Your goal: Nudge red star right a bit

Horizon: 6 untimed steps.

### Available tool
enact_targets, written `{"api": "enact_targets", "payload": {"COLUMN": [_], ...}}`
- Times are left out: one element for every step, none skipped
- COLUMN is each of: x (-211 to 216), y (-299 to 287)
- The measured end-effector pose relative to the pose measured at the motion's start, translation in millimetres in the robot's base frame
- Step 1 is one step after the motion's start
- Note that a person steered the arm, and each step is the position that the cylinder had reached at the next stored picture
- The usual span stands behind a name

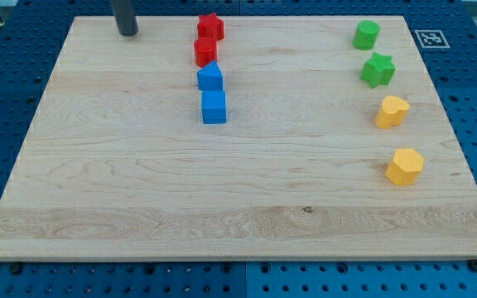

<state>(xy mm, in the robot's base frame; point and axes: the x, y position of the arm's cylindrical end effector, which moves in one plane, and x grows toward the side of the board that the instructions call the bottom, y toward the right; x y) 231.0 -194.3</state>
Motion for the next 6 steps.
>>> {"api": "enact_targets", "payload": {"x": [0,0,-6,-16,-15,-8], "y": [0,13,57,105,133,119]}}
